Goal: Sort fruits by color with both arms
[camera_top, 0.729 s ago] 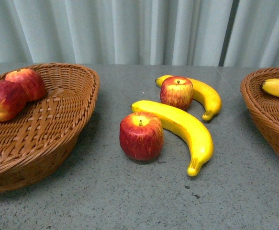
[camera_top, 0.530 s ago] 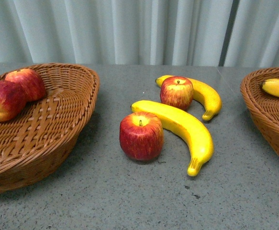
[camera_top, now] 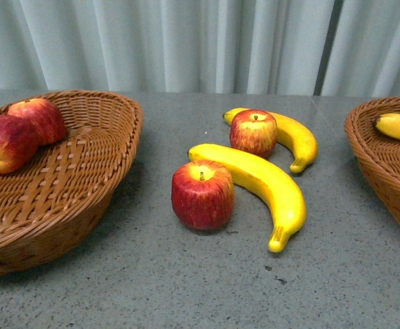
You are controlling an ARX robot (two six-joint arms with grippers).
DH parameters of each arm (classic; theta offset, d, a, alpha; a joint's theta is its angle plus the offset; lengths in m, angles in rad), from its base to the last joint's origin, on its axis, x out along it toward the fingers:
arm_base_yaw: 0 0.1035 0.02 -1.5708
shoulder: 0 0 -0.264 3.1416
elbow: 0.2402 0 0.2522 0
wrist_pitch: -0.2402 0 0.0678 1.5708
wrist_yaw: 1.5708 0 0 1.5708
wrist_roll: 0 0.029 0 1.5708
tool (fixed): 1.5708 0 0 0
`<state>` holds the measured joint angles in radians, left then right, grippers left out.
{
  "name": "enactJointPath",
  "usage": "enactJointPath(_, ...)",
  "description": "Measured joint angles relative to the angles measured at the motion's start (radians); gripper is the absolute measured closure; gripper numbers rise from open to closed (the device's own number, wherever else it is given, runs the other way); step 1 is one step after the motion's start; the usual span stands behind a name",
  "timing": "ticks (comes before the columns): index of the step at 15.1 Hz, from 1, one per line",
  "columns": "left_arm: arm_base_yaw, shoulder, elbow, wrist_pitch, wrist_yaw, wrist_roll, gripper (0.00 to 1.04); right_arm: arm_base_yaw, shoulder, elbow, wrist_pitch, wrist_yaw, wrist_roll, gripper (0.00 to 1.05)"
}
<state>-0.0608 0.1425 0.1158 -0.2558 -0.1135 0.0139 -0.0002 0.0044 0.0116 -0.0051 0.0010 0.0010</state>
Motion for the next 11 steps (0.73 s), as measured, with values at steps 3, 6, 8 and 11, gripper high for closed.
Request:
enactJointPath(3, -0.034, 0.222, 0.145, 0.136, 0.048, 0.041, 0.07, 0.000, 0.000, 0.000, 0.000, -0.001, -0.001, 0.07)
enactJointPath(6, -0.127, 0.652, 0.351, 0.398, 0.187, 0.142, 0.07, 0.000, 0.000, 0.000, 0.001, -0.001, -0.001, 0.07)
enactJointPath(8, -0.194, 0.847, 0.472, 0.406, 0.220, 0.155, 0.07, 0.000, 0.000, 0.000, 0.001, -0.001, -0.001, 0.07)
enactJointPath(11, -0.282, 1.125, 0.655, 0.380, 0.268, 0.172, 0.07, 0.000, 0.000, 0.000, 0.001, -0.001, -0.001, 0.07)
